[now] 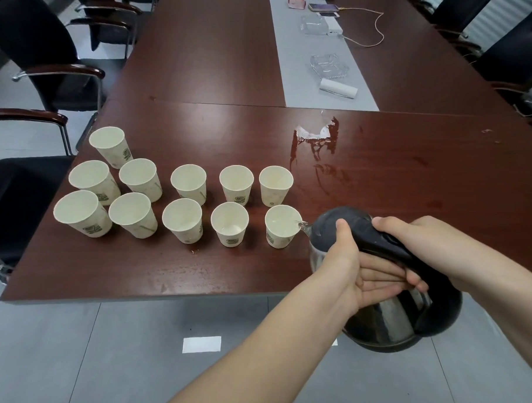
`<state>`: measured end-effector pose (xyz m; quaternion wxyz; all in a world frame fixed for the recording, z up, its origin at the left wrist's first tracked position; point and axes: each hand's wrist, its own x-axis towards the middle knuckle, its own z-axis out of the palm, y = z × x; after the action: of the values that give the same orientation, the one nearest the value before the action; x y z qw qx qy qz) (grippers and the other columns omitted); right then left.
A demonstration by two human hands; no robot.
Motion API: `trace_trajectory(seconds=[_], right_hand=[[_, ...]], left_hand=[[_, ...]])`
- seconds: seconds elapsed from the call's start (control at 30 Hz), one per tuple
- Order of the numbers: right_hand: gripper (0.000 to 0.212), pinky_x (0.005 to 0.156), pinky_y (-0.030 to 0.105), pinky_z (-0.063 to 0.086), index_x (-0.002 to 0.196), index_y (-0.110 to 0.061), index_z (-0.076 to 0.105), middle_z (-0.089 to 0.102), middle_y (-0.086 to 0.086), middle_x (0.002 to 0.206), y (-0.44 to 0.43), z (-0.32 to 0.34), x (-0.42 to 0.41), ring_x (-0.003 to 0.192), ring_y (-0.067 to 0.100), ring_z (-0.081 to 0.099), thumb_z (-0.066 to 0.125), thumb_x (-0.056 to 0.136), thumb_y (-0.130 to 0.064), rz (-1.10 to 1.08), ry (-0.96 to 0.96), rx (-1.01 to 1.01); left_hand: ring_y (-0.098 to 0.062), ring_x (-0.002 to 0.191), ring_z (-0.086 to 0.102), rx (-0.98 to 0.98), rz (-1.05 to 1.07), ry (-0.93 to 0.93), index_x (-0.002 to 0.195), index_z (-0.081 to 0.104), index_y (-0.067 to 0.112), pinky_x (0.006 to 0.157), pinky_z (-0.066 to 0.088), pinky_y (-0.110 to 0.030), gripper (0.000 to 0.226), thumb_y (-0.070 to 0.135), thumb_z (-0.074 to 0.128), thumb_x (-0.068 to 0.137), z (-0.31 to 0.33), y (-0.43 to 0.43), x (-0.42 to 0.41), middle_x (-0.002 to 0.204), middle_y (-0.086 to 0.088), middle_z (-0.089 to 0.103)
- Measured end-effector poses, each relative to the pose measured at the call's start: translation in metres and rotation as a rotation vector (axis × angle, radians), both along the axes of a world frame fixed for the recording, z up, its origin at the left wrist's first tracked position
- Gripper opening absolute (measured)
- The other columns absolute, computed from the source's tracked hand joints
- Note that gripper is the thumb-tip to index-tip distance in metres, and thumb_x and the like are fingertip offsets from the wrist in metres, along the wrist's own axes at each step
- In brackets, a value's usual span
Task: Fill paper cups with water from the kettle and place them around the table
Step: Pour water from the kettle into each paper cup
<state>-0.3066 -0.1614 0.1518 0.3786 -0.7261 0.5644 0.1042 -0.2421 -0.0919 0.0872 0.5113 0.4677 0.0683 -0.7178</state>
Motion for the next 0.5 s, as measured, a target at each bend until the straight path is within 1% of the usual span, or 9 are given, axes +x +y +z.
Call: trace_trajectory(seconds=[0.13, 0.2, 0.3, 0.5], right_hand=[[0.063, 0.048, 0.028, 0.044, 0.055, 0.002, 0.057, 0.052, 0.020, 0.041, 0.0002, 0.0009, -0.0001, 0.033, 0.025, 0.047, 0.051, 0.089, -0.051, -0.002, -0.008, 0.008], [0.064, 0.048, 0.028, 0.044, 0.054, 0.002, 0.057, 0.052, 0.020, 0.041, 0.0005, 0.0009, -0.0001, 0.033, 0.025, 0.047, 0.051, 0.090, -0.050, -0.001, -0.011, 0.005], [0.064, 0.049, 0.028, 0.045, 0.053, 0.001, 0.057, 0.052, 0.020, 0.041, 0.0005, 0.0005, -0.0007, 0.033, 0.025, 0.047, 0.051, 0.089, -0.051, -0.005, -0.015, 0.005], [0.063, 0.047, 0.027, 0.043, 0.053, 0.002, 0.057, 0.052, 0.021, 0.041, 0.0014, -0.0003, -0.0056, 0.032, 0.025, 0.047, 0.051, 0.090, -0.049, -0.011, -0.057, -0.002]], left_hand=[[-0.023, 0.048, 0.065, 0.000, 0.000, 0.000, 0.059, 0.065, -0.009, 0.050, 0.056, -0.025, 0.103, 0.075, 0.012, 0.087, -0.0002, -0.0006, 0.0003, 0.056, -0.019, 0.064], [-0.022, 0.048, 0.065, -0.001, 0.002, 0.001, 0.056, 0.064, -0.009, 0.050, 0.056, -0.025, 0.104, 0.075, 0.012, 0.087, -0.0001, -0.0007, 0.0009, 0.056, -0.018, 0.064], [-0.022, 0.048, 0.065, 0.001, 0.006, 0.006, 0.060, 0.064, -0.010, 0.050, 0.056, -0.025, 0.103, 0.075, 0.013, 0.087, -0.0001, -0.0010, 0.0012, 0.056, -0.018, 0.064], [-0.021, 0.050, 0.065, -0.004, 0.000, -0.017, 0.067, 0.064, -0.009, 0.052, 0.056, -0.024, 0.101, 0.076, 0.014, 0.086, 0.0015, -0.0007, -0.0008, 0.056, -0.018, 0.065]])
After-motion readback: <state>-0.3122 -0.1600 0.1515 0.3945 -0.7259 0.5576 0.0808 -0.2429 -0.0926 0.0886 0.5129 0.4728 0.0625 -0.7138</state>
